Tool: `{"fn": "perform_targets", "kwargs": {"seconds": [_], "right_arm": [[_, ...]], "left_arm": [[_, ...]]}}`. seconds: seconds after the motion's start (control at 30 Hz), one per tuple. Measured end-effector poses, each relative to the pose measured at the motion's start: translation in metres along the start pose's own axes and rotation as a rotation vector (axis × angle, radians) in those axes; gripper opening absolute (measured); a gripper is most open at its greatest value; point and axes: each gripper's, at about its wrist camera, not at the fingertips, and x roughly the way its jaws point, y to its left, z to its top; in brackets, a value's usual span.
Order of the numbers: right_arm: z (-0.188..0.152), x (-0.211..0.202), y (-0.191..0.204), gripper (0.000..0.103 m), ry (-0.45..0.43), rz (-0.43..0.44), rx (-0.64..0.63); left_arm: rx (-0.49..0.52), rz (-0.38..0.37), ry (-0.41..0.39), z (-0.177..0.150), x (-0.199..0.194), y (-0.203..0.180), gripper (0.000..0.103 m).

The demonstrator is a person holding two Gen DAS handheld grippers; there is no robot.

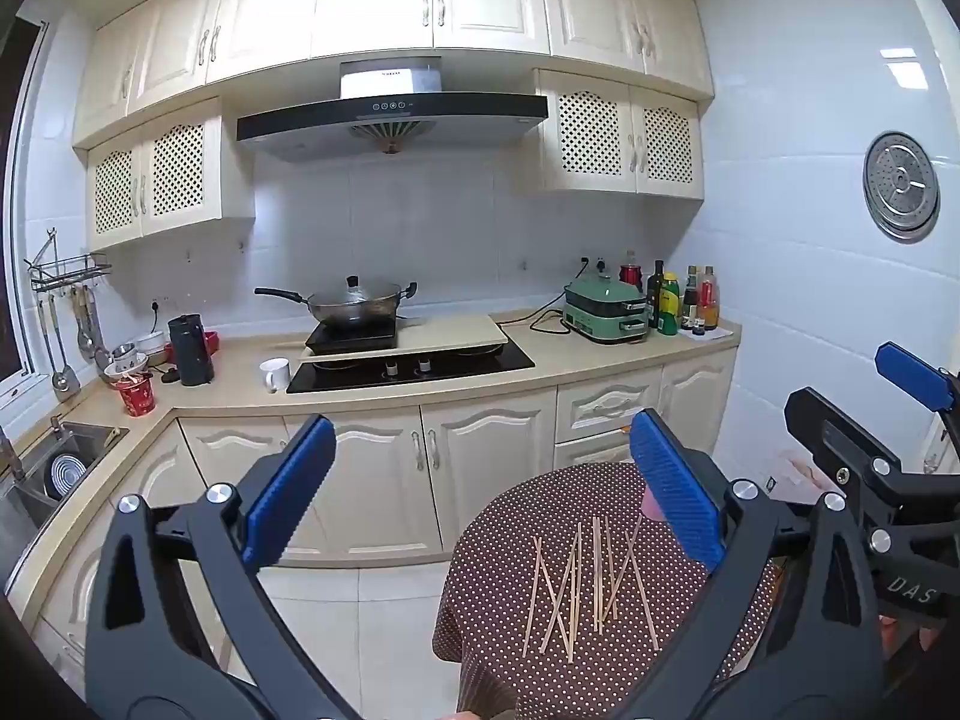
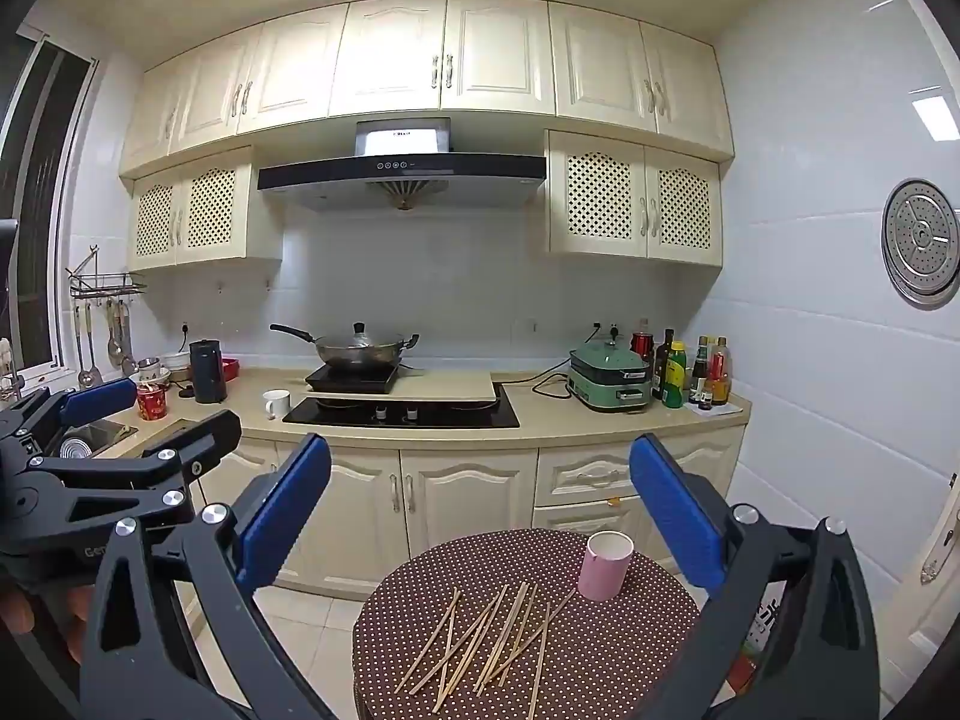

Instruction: Organize utensils

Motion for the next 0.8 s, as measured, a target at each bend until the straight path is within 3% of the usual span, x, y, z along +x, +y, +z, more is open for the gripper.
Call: {"fn": "perform_targets", "kwargs": {"seconds": [0.8], "right_arm": [[-0.001, 0.01, 0.004, 0.096, 0.019, 0.003, 0.005]], "left_arm": [[0.01, 0.009, 0.012, -0.004, 0.016, -0.001, 0.096]]}}
